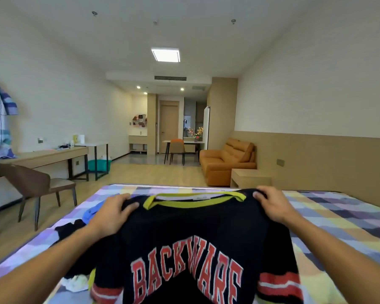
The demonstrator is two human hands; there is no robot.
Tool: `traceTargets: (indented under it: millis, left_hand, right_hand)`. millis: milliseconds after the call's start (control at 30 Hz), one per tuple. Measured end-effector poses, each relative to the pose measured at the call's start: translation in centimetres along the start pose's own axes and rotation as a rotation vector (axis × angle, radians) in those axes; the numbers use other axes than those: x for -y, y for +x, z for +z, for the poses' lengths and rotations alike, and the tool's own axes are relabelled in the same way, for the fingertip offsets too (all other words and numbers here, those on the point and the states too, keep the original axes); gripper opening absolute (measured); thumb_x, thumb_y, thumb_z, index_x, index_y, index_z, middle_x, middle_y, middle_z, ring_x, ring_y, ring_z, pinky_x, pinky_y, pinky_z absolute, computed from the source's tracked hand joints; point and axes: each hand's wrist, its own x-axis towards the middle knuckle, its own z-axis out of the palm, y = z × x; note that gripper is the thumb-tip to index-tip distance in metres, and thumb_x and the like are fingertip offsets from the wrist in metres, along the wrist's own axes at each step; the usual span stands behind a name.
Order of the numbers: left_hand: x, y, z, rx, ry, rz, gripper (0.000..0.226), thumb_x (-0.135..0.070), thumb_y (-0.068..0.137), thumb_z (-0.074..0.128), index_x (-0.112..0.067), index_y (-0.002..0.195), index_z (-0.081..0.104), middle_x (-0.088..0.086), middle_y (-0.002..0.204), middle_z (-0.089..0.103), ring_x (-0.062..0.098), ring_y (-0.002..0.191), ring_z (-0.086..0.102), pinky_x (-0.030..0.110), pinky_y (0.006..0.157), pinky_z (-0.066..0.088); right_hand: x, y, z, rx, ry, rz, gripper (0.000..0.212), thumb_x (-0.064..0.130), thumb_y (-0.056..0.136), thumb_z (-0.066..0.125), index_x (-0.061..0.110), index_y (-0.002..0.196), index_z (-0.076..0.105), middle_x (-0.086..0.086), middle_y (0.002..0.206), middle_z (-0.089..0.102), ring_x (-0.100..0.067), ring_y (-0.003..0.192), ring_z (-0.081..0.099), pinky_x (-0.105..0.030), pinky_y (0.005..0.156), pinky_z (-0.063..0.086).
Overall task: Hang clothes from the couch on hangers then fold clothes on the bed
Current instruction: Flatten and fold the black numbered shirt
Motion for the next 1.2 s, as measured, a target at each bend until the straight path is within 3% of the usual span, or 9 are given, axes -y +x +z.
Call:
traceTargets:
  millis: [100, 200, 300, 433, 667, 800, 933, 1067, 1200]
  left_hand:
    - [-2.0, 3.6, -4.6, -0.068, 0.091, 0.047, 0.015, -0.033, 0.098, 0.062, -0.033, 0.084, 0.058, -0.002, 0.081, 0.066, 0.022, 0.082, 0.064, 0.037, 0.071, 0.045]
    - [-6.1, 10.2, -13.3, -0.396, 0.210, 0.124, 0.015, -0.027, 0.100, 0.058, -0.020, 0.088, 0.053, 0.020, 0.090, 0.066, 0.042, 0.087, 0.063, 0.040, 0.069, 0.041]
    - [-11.4, 14.4, -22.1, -0.750, 0.348, 0.140, 0.021, -0.031, 0.103, 0.051, -0.010, 0.102, 0.050, 0.032, 0.094, 0.063, 0.052, 0.086, 0.061, 0.046, 0.065, 0.038]
    - [-14.8, 15.3, -27.7, -0.916, 0.391, 0.061, 0.029, -0.037, 0.105, 0.044, -0.009, 0.105, 0.051, 0.034, 0.097, 0.064, 0.053, 0.090, 0.062, 0.049, 0.069, 0.043]
    - [-14.7, 13.9, -31.5, -0.900, 0.545, 0.134, 0.033, -0.040, 0.105, 0.042, -0.010, 0.099, 0.052, 0.034, 0.087, 0.062, 0.053, 0.080, 0.063, 0.049, 0.065, 0.047]
    - [-16.8, 14.4, -34.9, -0.972, 0.560, 0.195, 0.034, -0.040, 0.105, 0.043, -0.009, 0.099, 0.056, 0.036, 0.086, 0.061, 0.053, 0.081, 0.063, 0.045, 0.062, 0.040]
    - [-17.3, 15.2, -35.9, -0.964, 0.551, 0.243, 0.037, -0.039, 0.106, 0.043, -0.007, 0.095, 0.055, 0.037, 0.087, 0.060, 0.053, 0.082, 0.061, 0.044, 0.062, 0.036]
    - [-14.9, 16.7, -33.0, -0.798, 0.461, 0.303, 0.035, -0.039, 0.105, 0.044, -0.011, 0.084, 0.051, 0.032, 0.085, 0.062, 0.051, 0.081, 0.060, 0.047, 0.063, 0.043]
    - [-10.1, 17.9, -24.4, -0.503, 0.371, 0.256, 0.034, -0.032, 0.105, 0.047, -0.009, 0.082, 0.057, 0.027, 0.087, 0.065, 0.045, 0.084, 0.062, 0.048, 0.070, 0.049]
  right_hand:
    - [1.1, 2.4, -3.6, -0.161, -0.082, -0.019, 0.021, 0.038, 0.101, 0.053, 0.026, 0.092, 0.068, -0.007, 0.098, 0.074, -0.035, 0.098, 0.067, -0.045, 0.081, 0.053]
    - [7.7, 6.5, -12.1, -0.449, -0.066, -0.118, 0.029, 0.041, 0.100, 0.053, 0.015, 0.097, 0.064, -0.018, 0.097, 0.070, -0.042, 0.094, 0.065, -0.045, 0.074, 0.051]
    - [14.6, 8.9, -21.2, -0.765, -0.043, -0.169, 0.028, 0.041, 0.100, 0.057, 0.013, 0.099, 0.055, -0.023, 0.102, 0.067, -0.045, 0.096, 0.061, -0.046, 0.075, 0.045]
    - [17.9, 8.9, -26.6, -0.897, -0.066, -0.148, 0.030, 0.043, 0.099, 0.056, 0.013, 0.098, 0.057, -0.022, 0.104, 0.067, -0.045, 0.097, 0.060, -0.044, 0.074, 0.043]
    - [20.0, 7.7, -30.3, -0.979, -0.175, -0.208, 0.034, 0.043, 0.100, 0.053, 0.012, 0.095, 0.062, -0.026, 0.098, 0.067, -0.048, 0.091, 0.061, -0.043, 0.068, 0.042]
    - [22.2, 8.1, -33.3, -1.054, -0.164, -0.232, 0.036, 0.044, 0.101, 0.052, 0.010, 0.097, 0.065, -0.027, 0.100, 0.067, -0.049, 0.093, 0.061, -0.041, 0.067, 0.038]
    - [22.5, 8.8, -34.3, -1.026, -0.158, -0.233, 0.038, 0.044, 0.102, 0.050, 0.010, 0.096, 0.065, -0.027, 0.103, 0.066, -0.049, 0.096, 0.059, -0.042, 0.070, 0.039]
    - [20.2, 9.9, -31.5, -0.867, -0.155, -0.244, 0.036, 0.043, 0.103, 0.051, 0.012, 0.101, 0.068, -0.024, 0.105, 0.067, -0.046, 0.100, 0.059, -0.042, 0.072, 0.040]
    - [14.7, 11.4, -23.6, -0.612, -0.139, -0.174, 0.033, 0.045, 0.101, 0.054, 0.016, 0.092, 0.069, -0.019, 0.098, 0.069, -0.041, 0.097, 0.061, -0.040, 0.073, 0.043]
